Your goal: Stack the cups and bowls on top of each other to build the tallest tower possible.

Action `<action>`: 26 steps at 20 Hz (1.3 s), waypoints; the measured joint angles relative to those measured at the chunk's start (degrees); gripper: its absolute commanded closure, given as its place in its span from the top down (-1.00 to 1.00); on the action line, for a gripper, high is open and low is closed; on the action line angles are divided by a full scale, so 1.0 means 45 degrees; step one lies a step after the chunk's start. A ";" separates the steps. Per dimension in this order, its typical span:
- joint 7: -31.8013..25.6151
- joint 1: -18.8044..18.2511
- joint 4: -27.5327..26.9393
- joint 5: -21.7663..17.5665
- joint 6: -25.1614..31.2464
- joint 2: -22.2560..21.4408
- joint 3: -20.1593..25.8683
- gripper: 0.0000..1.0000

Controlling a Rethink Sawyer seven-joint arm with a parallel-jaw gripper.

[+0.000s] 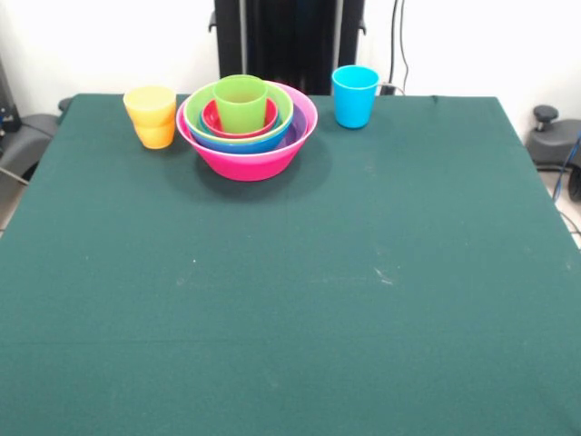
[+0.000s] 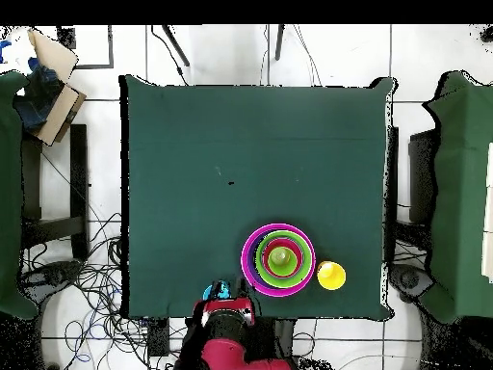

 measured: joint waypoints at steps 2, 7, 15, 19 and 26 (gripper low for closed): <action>0.0000 0.0506 -0.0382 -0.0143 -0.0146 0.0702 -0.0601 1.00; 0.0000 0.1094 -0.1498 -0.0190 -0.0240 0.2373 -0.1437 1.00; 0.0000 0.0597 -0.2985 -0.0190 -0.0050 0.3666 -0.1442 1.00; 0.0000 0.0563 -0.3943 -0.0189 0.0065 0.4532 -0.1563 1.00; 0.0000 0.1174 -0.5895 -0.0188 0.0064 0.6412 -0.2307 1.00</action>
